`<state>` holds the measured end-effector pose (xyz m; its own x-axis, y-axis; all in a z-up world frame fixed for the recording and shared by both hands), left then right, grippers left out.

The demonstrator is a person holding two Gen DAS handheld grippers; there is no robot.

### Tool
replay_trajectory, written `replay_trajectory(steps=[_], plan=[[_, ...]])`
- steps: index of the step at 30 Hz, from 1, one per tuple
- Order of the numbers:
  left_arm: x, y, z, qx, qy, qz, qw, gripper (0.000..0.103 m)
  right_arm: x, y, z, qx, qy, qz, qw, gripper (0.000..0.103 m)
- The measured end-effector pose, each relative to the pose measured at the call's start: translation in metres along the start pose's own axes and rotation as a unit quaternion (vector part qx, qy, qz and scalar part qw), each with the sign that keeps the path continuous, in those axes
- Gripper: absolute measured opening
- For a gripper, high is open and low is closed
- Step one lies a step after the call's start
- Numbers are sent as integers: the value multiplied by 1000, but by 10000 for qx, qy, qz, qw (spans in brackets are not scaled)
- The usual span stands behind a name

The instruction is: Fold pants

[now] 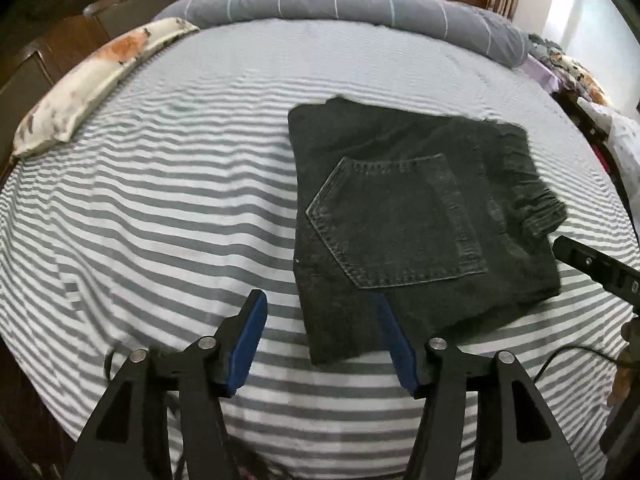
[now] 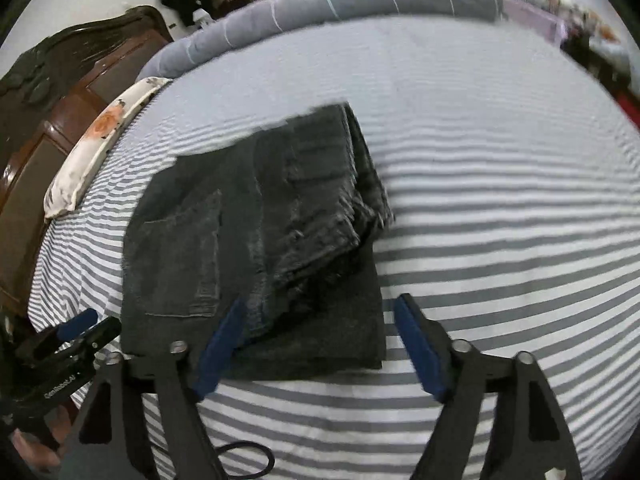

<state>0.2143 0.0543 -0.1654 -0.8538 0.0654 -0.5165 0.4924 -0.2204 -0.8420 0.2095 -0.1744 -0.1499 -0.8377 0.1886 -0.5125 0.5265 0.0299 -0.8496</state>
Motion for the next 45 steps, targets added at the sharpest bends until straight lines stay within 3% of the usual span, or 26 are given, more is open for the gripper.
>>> replay_trajectory(steps=[5, 13, 20, 45], plan=[[6, -29, 12, 30, -18, 180, 9998, 67, 3, -41, -11, 167, -195, 374, 9990, 88], [19, -69, 24, -171, 129, 468, 9987, 73, 22, -80, -22, 406, -251, 595, 9971, 99], [31, -90, 31, -306, 167, 617, 9975, 75, 38, -95, -26, 470, -144, 617, 9969, 101], [46, -115, 44, -385, 241, 815, 9956, 75, 58, -121, -48, 789, -643, 779, 9918, 102]])
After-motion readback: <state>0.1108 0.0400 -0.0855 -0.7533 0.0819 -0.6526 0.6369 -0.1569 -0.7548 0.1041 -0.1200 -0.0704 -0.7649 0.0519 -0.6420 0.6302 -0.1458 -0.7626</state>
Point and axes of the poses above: each gripper's, at about its wrist camera, not at the fingertips, and y roughly the way its jaws point, z to its right, x to its underside, the point moved 7 cm from there along y, roughly the way its jaws point, and after that the axes turned 8 degrees about x, right-handed, at the moved point
